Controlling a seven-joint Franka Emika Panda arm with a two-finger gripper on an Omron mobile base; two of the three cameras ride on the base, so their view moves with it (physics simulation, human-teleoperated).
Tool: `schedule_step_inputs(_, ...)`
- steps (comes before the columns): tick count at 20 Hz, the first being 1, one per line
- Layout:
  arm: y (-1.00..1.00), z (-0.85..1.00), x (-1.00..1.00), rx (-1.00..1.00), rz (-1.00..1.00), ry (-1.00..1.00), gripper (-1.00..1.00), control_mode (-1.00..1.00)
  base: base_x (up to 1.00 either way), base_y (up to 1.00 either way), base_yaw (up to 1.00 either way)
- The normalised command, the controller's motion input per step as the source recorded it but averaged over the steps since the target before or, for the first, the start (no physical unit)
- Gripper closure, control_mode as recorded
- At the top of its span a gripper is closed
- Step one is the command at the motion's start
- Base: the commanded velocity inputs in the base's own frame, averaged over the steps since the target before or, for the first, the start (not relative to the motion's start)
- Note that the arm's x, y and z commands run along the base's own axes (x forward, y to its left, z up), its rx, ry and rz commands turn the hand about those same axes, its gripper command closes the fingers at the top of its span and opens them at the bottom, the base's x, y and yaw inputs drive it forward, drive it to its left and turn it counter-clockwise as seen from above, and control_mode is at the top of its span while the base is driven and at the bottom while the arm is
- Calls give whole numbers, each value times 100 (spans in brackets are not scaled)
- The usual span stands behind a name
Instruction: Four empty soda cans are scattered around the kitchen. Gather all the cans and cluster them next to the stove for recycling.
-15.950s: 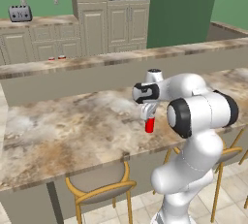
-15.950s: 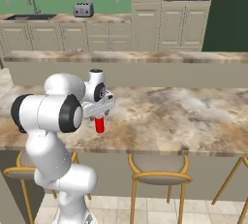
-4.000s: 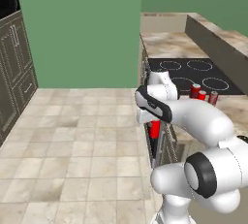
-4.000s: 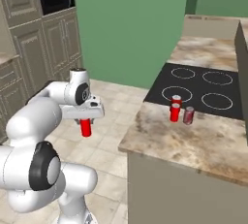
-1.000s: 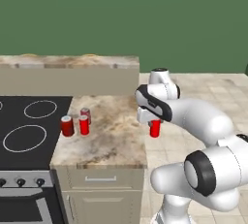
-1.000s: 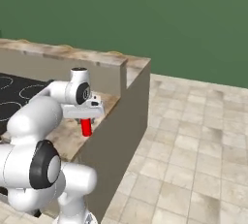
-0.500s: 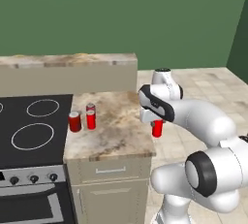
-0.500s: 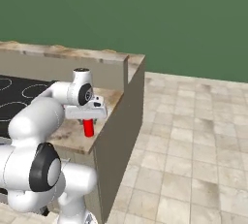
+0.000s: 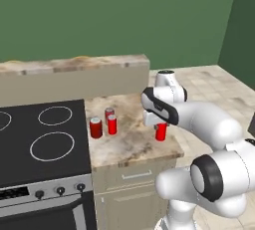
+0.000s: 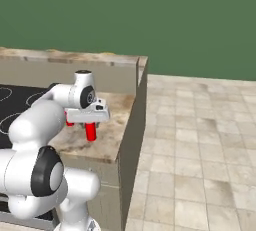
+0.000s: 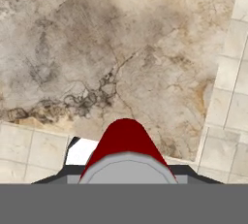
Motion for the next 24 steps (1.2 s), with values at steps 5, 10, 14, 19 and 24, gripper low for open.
schedule_step_inputs(5,0,0,0,0,0,0,100,100,-1,63,-20)
schedule_step_inputs(10,0,0,0,0,0,0,100,100,-1,67,-14)
schedule_step_inputs(14,0,0,0,0,0,0,100,100,9,59,-17)
schedule_step_inputs(19,0,0,0,0,0,0,100,100,13,23,-2)
schedule_step_inputs(24,0,0,0,0,0,0,100,100,0,1,0)
